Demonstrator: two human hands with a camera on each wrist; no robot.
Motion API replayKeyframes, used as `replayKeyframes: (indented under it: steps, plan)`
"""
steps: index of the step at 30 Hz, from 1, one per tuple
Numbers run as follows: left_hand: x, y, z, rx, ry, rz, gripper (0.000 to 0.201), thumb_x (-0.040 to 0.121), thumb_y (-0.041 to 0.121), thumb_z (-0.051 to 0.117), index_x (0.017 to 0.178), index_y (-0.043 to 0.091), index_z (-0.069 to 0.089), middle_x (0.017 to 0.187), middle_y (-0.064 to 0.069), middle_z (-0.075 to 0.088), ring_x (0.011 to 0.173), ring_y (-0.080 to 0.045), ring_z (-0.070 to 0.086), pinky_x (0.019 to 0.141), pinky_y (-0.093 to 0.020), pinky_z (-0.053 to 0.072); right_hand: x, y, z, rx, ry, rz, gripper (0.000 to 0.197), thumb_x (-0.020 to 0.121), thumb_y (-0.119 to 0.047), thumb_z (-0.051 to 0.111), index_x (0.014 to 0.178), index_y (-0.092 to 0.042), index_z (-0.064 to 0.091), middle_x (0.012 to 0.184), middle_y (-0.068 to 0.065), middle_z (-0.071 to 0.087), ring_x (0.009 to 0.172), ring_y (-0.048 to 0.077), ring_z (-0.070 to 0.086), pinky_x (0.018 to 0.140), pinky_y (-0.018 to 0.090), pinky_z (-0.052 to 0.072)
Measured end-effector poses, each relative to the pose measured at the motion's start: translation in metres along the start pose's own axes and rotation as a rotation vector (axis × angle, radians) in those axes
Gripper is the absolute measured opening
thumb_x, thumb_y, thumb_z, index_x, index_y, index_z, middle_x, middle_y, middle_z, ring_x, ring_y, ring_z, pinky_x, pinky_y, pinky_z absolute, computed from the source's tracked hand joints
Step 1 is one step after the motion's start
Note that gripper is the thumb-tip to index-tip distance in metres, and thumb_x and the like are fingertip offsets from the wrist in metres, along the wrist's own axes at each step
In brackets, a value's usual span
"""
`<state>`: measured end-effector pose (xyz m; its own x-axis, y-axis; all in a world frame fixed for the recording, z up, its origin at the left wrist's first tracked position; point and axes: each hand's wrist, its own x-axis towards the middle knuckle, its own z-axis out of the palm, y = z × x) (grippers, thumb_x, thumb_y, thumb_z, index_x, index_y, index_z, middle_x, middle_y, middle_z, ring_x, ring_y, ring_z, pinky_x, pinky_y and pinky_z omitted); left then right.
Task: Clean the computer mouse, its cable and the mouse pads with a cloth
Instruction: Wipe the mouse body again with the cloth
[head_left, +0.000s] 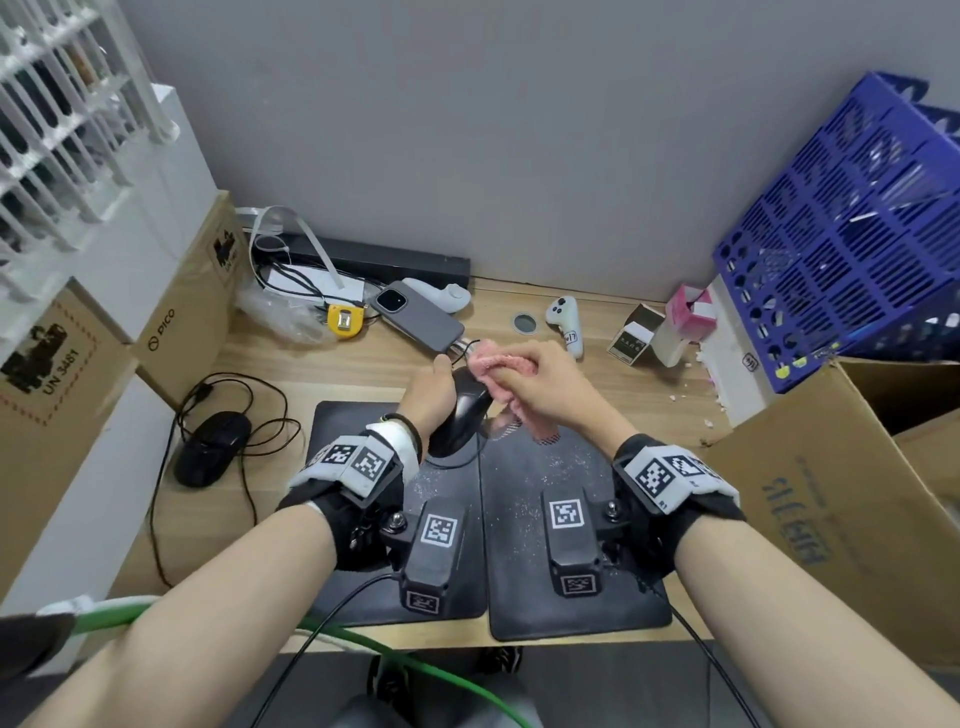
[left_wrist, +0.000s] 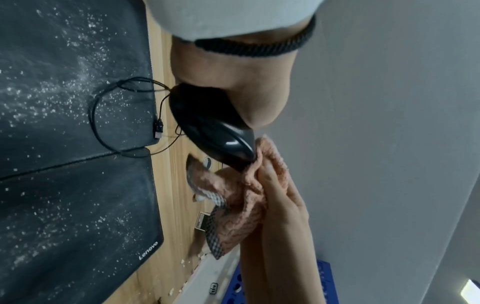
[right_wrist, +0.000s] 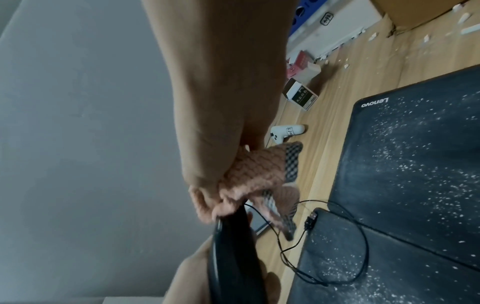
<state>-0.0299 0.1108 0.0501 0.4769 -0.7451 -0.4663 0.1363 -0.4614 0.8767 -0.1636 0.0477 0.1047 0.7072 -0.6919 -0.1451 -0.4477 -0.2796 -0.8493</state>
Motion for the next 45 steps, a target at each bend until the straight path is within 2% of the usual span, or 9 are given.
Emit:
replayKeyframes:
  steps: [6,10,15,20,23,26,33,38,45]
  plan:
    - [-0.005,0.004,-0.007,0.03,0.054,0.043,0.053,0.103,0.035,0.021,0.101,0.0,0.061,0.102,-0.023,0.063,0.098,-0.033,0.058,0.091,-0.039,0.043,0.003,0.026,0.015,-0.212,0.266,0.015,0.021,0.092,-0.014,0.059,0.098,-0.024,0.076,0.082,-0.017,0.069,0.066,-0.016,0.056,0.07,0.008,0.047]
    - [0.0,-0.004,-0.01,-0.046,0.069,0.008,0.062,0.102,0.046,0.018,0.109,0.002,0.061,0.104,-0.017,0.064,0.102,-0.031,0.06,0.096,-0.039,0.043,0.001,0.02,0.015,-0.055,0.421,0.088,0.025,0.096,-0.014,0.053,0.116,-0.017,0.067,0.1,-0.015,0.061,0.081,0.0,0.057,0.083,0.02,0.049]
    - [0.004,-0.007,-0.004,-0.391,-0.033,-0.21,0.065,0.1,0.056,0.017,0.098,0.01,0.063,0.089,-0.016,0.069,0.077,-0.025,0.066,0.07,-0.033,0.056,-0.005,-0.006,0.019,-0.07,0.055,-0.123,0.03,0.092,-0.007,0.055,0.117,-0.019,0.068,0.101,-0.019,0.058,0.09,0.004,0.053,0.084,0.007,0.041]
    - [0.005,-0.007,-0.005,-0.747,-0.225,-0.286,0.061,0.103,0.047,0.017,0.112,0.004,0.06,0.089,-0.018,0.071,0.078,-0.026,0.071,0.062,-0.035,0.059,-0.008,-0.005,0.018,0.151,0.028,-0.033,0.029,0.094,-0.016,0.054,0.117,-0.008,0.069,0.102,-0.004,0.055,0.096,0.005,0.051,0.074,0.008,0.046]
    - [0.0,-0.006,-0.002,-0.803,-0.369,-0.253,0.051,0.104,0.042,0.024,0.117,0.007,0.059,0.102,-0.018,0.068,0.082,-0.027,0.072,0.063,-0.038,0.059,-0.002,0.004,0.009,0.146,0.009,0.002,0.049,0.076,-0.014,0.045,0.119,-0.008,0.068,0.127,0.0,0.057,0.118,0.014,0.054,0.098,0.03,0.048]
    - [-0.001,-0.004,0.002,-0.798,-0.41,-0.25,0.045,0.101,0.045,0.033,0.116,0.012,0.06,0.096,-0.012,0.07,0.078,-0.022,0.072,0.062,-0.032,0.058,-0.001,0.015,0.005,0.063,0.005,0.044,0.046,0.084,-0.005,0.054,0.127,-0.022,0.061,0.137,-0.004,0.045,0.128,0.009,0.043,0.105,0.029,0.039]
    - [0.009,-0.01,0.0,-0.801,-0.309,-0.254,0.052,0.098,0.049,0.04,0.136,0.015,0.053,0.123,-0.009,0.06,0.098,-0.025,0.062,0.08,-0.034,0.054,0.003,0.022,-0.008,-0.237,0.185,0.051,0.013,0.085,-0.013,0.067,0.091,-0.024,0.065,0.077,-0.014,0.061,0.063,-0.007,0.052,0.058,0.008,0.041]
    - [0.01,-0.015,-0.003,-0.858,-0.336,-0.238,0.04,0.098,0.045,0.044,0.118,0.015,0.061,0.096,-0.009,0.066,0.075,-0.023,0.065,0.07,-0.031,0.055,0.024,0.013,-0.014,-0.108,0.691,0.17,0.016,0.087,-0.03,0.067,0.091,-0.016,0.062,0.086,-0.005,0.061,0.078,0.009,0.056,0.06,0.015,0.038]
    - [0.011,-0.009,0.002,-0.787,-0.261,-0.228,0.036,0.1,0.043,0.038,0.101,0.016,0.061,0.083,-0.008,0.065,0.064,-0.02,0.061,0.062,-0.03,0.049,0.037,-0.011,0.024,-0.27,0.164,-0.056,0.017,0.081,-0.028,0.073,0.089,-0.014,0.068,0.09,0.002,0.063,0.083,0.015,0.055,0.073,0.026,0.042]
